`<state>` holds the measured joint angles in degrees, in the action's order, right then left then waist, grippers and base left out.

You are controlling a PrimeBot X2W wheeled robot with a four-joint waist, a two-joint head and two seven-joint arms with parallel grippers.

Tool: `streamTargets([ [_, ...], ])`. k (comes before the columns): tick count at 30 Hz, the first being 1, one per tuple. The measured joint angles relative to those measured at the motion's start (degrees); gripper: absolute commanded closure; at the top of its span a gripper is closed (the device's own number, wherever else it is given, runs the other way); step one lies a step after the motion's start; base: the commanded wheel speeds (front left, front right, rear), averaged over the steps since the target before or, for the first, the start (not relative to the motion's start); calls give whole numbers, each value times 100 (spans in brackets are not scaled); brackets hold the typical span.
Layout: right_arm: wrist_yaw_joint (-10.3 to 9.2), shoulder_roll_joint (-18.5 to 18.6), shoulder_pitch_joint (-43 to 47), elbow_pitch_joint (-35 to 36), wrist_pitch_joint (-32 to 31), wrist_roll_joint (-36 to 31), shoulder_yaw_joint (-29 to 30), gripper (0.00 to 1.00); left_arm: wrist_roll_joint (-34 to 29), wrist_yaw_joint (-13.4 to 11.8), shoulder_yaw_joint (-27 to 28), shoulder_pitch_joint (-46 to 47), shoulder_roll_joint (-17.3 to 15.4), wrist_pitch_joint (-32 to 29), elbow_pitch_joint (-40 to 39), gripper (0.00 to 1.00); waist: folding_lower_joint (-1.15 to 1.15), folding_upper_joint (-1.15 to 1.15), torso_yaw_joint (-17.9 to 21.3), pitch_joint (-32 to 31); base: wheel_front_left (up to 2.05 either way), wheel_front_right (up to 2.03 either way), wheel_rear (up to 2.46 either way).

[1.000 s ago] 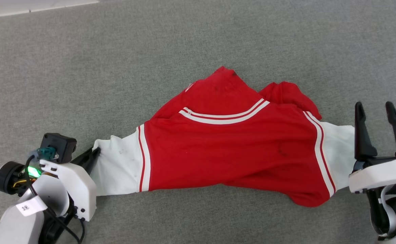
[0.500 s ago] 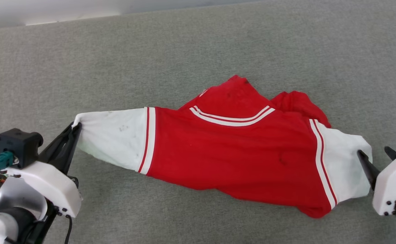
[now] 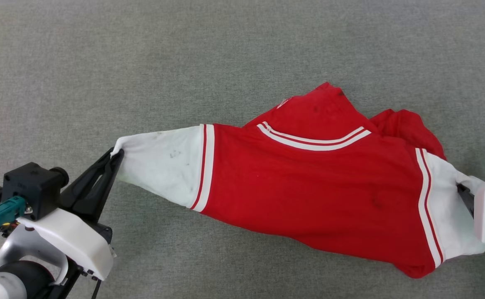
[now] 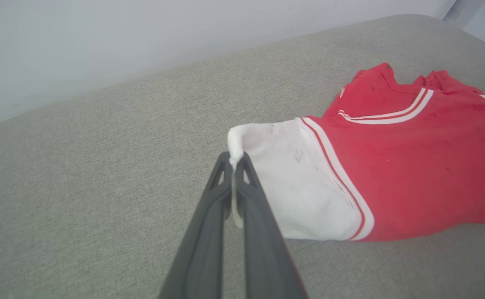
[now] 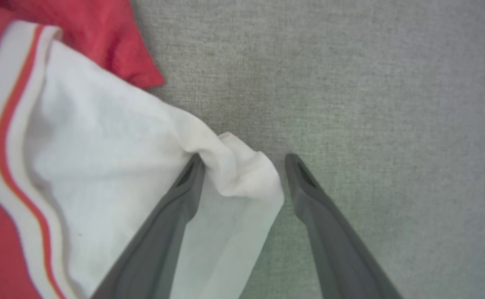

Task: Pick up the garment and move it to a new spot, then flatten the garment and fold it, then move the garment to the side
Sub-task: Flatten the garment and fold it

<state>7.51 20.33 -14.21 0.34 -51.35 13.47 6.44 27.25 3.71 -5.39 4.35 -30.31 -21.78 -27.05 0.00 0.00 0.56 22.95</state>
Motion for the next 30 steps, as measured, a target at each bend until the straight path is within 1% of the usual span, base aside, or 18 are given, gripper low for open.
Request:
streamTargets([
  [8, -47, 310, 1, -402, -34, 175, -514, 0, 11, 26, -66, 81, -5, 27, 59, 100, -1, 0, -154, 147, 0, 0, 0],
  [9, -52, 349, 0, -430, -8, 183, -577, 54, 14, 29, -67, 87, -7, 32, 75, 100, -1, 0, -160, 159, 0, 0, 0],
  [10, -54, 387, -7, -466, 41, 201, -626, 100, 14, 30, -68, 90, -10, 37, 93, 100, -1, 0, -163, 170, 0, 0, 0],
  [15, -25, 321, -58, -654, 401, 323, -783, 100, 34, 32, -77, 93, -8, 85, 218, 100, -1, 0, -131, 124, 0, 0, 0],
  [20, 3, 321, -151, -722, 820, 411, -617, 100, 40, 13, 36, 97, -1, 279, 354, 100, -1, 0, -55, -50, 0, 0, 0],
  [23, 3, 304, -300, -568, 1016, 491, -413, 100, 21, -25, 172, 105, -9, 455, 379, 100, 0, 0, 10, -198, 0, 0, 0],
  [30, 2, 434, -644, 274, 1166, 637, -76, 100, -38, -154, 606, 213, -78, 898, 212, 100, 0, 0, 219, -611, 0, 0, 0],
])
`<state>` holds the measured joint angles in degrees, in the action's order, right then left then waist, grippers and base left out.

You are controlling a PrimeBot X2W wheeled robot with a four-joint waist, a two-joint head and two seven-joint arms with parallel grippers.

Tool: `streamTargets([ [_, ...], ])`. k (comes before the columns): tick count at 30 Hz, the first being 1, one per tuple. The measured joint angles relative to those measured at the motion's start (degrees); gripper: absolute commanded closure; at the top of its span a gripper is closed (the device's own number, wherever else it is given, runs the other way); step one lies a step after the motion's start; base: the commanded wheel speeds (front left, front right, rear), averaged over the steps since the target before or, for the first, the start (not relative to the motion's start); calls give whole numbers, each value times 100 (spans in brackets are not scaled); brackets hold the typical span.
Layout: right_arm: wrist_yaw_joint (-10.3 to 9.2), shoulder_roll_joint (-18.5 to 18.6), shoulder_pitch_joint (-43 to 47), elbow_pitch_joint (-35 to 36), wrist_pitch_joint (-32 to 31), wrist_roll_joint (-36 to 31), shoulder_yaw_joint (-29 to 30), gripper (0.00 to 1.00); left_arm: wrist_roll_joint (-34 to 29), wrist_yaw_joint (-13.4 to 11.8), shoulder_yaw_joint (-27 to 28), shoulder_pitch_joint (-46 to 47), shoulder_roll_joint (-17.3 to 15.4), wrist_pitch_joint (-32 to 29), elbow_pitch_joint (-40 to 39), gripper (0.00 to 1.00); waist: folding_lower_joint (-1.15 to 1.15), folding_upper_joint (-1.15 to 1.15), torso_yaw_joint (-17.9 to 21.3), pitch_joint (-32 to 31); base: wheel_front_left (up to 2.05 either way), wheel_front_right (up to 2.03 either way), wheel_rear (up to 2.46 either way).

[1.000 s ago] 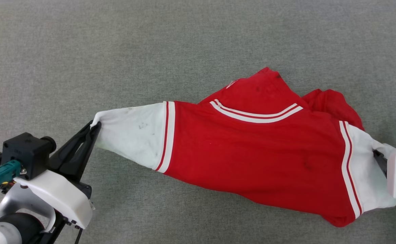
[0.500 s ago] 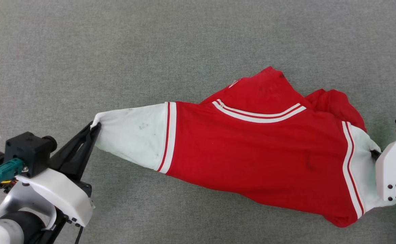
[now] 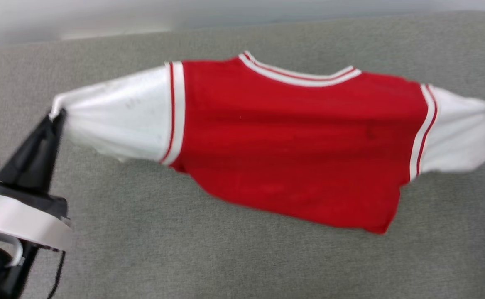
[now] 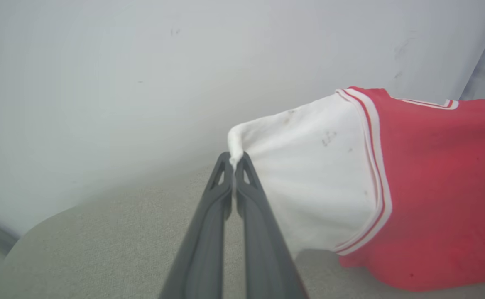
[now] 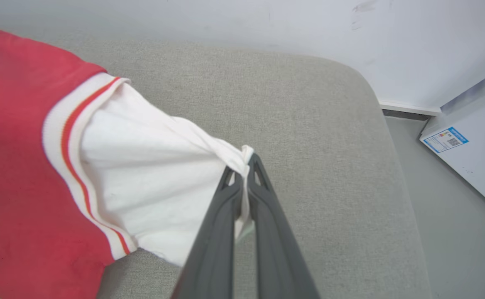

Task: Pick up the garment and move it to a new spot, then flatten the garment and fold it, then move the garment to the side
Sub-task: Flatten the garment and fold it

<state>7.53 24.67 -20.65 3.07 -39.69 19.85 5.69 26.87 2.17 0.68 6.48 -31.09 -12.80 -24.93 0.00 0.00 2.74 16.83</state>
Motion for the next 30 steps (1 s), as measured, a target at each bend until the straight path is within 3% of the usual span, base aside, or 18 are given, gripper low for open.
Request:
streamTargets([
  [8, 0, 26, -699, 816, 74, 189, 165, 100, 38, -129, 560, 555, -168, 259, -396, 100, 0, 0, 225, -397, 0, 0, 0],
  [17, 0, -30, -1791, 1240, 453, 216, 115, 100, 163, -333, 1284, 1677, -532, 369, -697, 100, 0, 0, 319, -533, 0, 0, 0],
  [30, 0, -224, -2906, 1076, 739, 185, -58, 100, 342, -366, 1543, 2806, -1045, 280, -381, 100, 0, 0, 307, -232, 0, 0, 0],
])
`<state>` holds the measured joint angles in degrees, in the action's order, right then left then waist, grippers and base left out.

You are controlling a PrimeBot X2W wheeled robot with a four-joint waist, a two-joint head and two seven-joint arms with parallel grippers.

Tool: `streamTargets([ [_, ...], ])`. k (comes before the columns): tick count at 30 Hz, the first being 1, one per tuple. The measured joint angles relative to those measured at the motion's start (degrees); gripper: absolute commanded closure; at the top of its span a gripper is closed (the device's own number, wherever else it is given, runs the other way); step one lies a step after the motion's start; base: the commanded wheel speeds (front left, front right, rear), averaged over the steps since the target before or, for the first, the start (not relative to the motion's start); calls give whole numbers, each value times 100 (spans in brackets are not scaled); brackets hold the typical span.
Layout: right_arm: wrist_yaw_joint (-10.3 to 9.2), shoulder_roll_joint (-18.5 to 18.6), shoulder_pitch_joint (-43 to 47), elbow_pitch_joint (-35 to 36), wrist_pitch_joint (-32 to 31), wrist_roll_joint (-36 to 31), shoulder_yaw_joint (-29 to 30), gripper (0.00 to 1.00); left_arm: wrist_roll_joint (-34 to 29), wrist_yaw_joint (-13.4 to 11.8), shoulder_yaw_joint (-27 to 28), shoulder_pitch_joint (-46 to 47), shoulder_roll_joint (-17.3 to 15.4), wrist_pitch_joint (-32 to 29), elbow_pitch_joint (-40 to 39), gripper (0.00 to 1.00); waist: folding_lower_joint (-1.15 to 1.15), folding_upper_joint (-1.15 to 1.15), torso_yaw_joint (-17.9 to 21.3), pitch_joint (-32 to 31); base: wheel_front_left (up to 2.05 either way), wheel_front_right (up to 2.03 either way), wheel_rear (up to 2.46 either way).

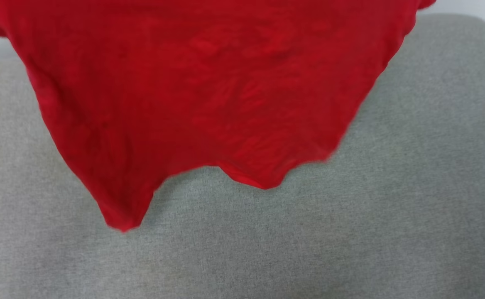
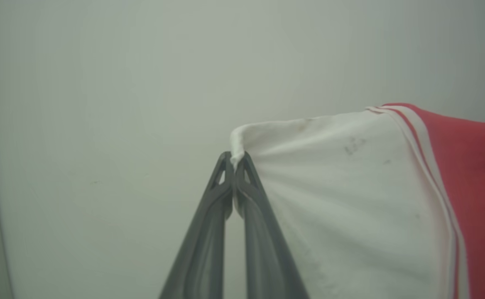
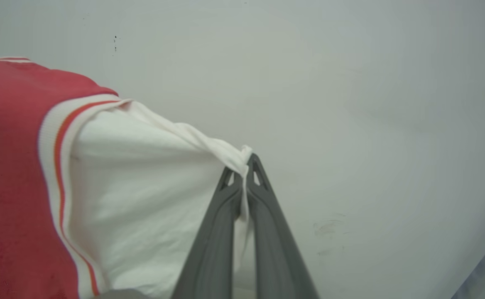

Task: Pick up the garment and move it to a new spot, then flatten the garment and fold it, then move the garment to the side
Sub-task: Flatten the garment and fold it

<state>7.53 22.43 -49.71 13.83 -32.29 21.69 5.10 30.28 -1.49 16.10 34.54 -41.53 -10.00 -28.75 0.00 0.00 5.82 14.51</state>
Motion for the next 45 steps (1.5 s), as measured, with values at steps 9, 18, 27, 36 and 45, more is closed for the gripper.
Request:
streamTargets([
  [9, 0, -29, -1074, -660, 138, -140, -143, 100, 181, 237, -393, 1237, -364, -42, 835, 100, 0, 0, -46, 697, 0, 0, 0],
  [18, 0, -266, -2876, -1912, 833, -705, -220, 100, 29, 497, -1205, 3495, -520, 223, 2225, 100, 1, 0, -110, 1692, 0, 0, 0],
  [27, 1, -621, -4404, -3409, 1924, -1689, 192, 100, -402, 654, -2016, 5524, -65, 955, 3889, 100, 1, 0, -245, 2503, 0, 0, 0],
  [36, 0, -1057, -4003, -4837, 2921, -2125, 375, 100, -493, 790, -2676, 5196, 576, 1973, 5233, 100, 1, 0, -389, 2676, 0, 0, 0],
  [45, 0, -1080, -2510, -5199, 3232, -1663, 21, 100, -257, 833, -2844, 3268, 788, 2388, 5495, 100, 0, 0, -388, 2136, 0, 0, 0],
])
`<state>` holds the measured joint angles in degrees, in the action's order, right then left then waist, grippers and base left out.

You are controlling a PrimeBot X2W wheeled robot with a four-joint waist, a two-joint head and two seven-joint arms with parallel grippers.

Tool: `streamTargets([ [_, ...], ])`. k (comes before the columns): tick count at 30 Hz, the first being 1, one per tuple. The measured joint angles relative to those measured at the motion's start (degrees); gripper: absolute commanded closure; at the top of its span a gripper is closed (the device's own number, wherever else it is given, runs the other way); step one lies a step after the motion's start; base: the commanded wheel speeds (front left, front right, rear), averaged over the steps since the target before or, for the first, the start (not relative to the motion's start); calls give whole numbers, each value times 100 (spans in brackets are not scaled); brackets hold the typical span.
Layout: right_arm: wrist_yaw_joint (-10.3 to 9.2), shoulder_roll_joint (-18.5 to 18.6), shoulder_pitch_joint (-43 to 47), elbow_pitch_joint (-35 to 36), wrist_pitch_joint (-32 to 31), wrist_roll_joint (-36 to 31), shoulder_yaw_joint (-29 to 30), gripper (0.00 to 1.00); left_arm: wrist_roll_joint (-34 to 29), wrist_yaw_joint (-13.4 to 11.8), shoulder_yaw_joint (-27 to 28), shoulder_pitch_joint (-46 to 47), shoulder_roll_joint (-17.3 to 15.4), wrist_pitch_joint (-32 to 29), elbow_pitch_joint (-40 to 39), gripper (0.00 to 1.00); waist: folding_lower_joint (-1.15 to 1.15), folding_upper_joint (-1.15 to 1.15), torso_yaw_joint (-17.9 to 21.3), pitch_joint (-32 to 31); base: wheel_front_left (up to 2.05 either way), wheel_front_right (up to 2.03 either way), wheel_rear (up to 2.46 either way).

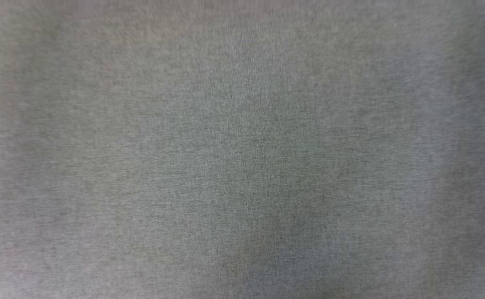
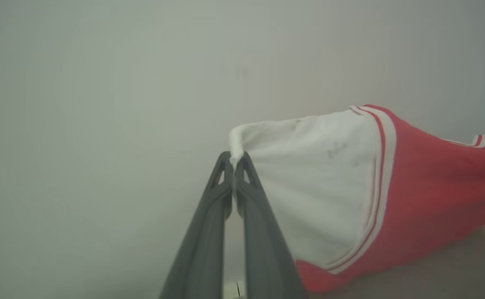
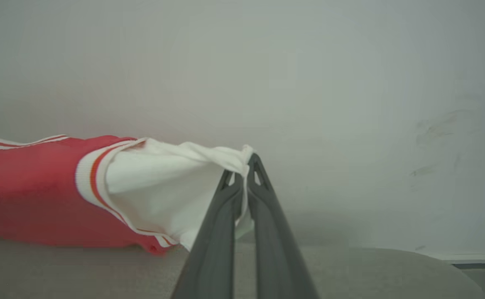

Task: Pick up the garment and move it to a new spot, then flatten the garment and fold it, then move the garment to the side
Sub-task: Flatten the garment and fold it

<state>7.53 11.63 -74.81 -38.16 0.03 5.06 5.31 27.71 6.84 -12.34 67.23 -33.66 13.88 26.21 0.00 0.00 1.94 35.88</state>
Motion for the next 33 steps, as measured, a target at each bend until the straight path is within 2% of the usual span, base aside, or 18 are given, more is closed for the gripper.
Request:
streamTargets([
  [7, -1, 243, 1558, 188, -85, 929, -543, 100, 153, -149, 41, -1896, 136, 87, -425, 100, 0, 0, -22, -596, 0, 0, 0],
  [18, 1, 882, 4004, 1211, -735, 2385, -989, 100, 349, -258, -37, -4405, 81, 70, -808, 100, -1, 0, -68, -1462, 0, 0, 0],
  [26, 2, 1268, 5581, 1973, -1274, 2930, -1109, 100, 547, -385, -100, -5800, -10, -80, -1043, 100, -2, 0, -18, -1988, 0, 0, 0],
  [33, 3, 1469, 6373, 2403, -1651, 3239, -1061, 100, 770, -466, -76, -6585, -97, -271, -1326, 100, -2, 0, 68, -2273, 0, 0, 0],
])
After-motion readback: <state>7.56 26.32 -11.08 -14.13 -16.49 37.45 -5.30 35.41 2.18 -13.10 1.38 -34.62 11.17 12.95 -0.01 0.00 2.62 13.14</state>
